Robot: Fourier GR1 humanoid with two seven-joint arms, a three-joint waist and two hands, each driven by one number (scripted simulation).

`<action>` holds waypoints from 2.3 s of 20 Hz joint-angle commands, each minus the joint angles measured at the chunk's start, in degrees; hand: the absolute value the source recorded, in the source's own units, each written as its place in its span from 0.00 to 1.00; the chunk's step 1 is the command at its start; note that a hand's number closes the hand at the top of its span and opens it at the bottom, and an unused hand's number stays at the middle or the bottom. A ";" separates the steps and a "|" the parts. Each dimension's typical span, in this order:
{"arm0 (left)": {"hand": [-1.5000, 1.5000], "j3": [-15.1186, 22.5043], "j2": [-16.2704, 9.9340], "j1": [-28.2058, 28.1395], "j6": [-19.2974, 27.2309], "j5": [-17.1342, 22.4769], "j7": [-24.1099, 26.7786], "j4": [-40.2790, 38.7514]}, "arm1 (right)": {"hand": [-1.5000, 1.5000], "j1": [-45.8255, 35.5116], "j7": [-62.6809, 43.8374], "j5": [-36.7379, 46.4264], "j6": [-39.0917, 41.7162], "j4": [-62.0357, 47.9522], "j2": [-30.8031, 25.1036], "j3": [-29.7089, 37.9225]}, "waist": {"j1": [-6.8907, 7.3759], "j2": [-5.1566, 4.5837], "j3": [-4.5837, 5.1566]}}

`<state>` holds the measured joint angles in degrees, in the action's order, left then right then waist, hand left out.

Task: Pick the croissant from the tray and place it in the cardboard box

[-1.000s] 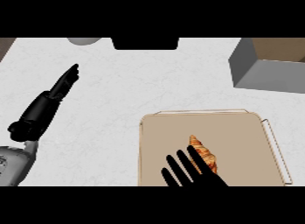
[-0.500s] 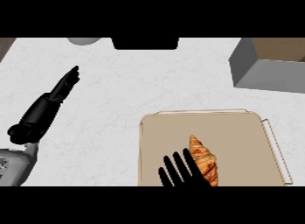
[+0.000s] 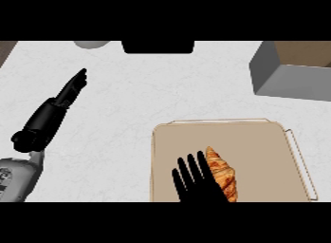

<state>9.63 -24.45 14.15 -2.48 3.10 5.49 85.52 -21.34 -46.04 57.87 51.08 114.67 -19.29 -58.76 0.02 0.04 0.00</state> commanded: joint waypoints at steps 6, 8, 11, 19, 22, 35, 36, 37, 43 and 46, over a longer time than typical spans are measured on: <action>0.50 -2.82 2.06 -0.34 -2.61 -2.13 -1.96 1.97 | 0.00 4.06 2.86 7.93 -2.62 -3.62 -0.98 0.23 | -0.04 0.00 -0.01; 0.50 -3.99 2.74 1.71 -3.83 -2.00 0.45 -2.16 | 0.00 1.94 6.99 8.96 -7.69 -10.15 0.39 1.00 | 0.01 -0.07 -0.01; 0.50 -4.68 2.04 -1.09 -5.12 -2.86 -0.02 1.07 | 0.00 0.55 9.53 8.68 -4.20 -10.46 1.87 4.36 | 0.16 -0.04 0.00; 0.50 -3.25 5.72 -5.41 -3.40 -6.54 -2.96 6.51 | 0.00 6.26 14.78 13.93 -12.81 -12.08 -6.08 6.09 | 0.11 0.02 -0.02; 0.50 -6.39 4.77 -5.15 -5.58 -5.67 2.04 3.35 | 0.00 5.67 14.53 17.29 -14.54 -17.62 -2.27 4.93 | 0.20 -0.05 0.00; 0.50 -8.15 7.10 -2.70 -7.55 -6.79 -2.82 5.71 | 1.00 7.53 28.36 21.33 -22.72 -20.33 -4.16 4.71 | 0.29 0.03 -0.03; 0.50 -8.56 6.54 -1.74 -8.55 -6.93 -1.92 3.19 | 1.00 7.20 30.93 21.70 -26.17 -20.28 -7.46 6.28 | 0.10 -0.03 -0.02; 0.50 -9.77 6.31 0.42 -9.24 -7.02 0.76 -1.34 | 1.00 4.12 32.43 21.63 -24.70 -21.19 -5.58 8.28 | -0.01 -0.10 0.00; 0.50 -7.35 9.59 -1.90 -7.20 -9.47 -0.60 1.98 | 1.00 3.70 39.82 21.09 -31.33 -23.95 -3.69 8.83 | 0.22 -0.16 -0.02; 0.50 -9.94 6.53 -2.35 -9.32 -7.47 0.98 1.73 | 1.00 8.77 52.95 9.18 -39.01 -19.25 -9.30 11.41 | 0.54 -0.76 -0.17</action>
<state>0.35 -17.26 12.67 -11.25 -4.53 4.68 87.93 -15.43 -3.95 75.29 19.49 95.24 -26.12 -49.13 0.21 0.04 0.19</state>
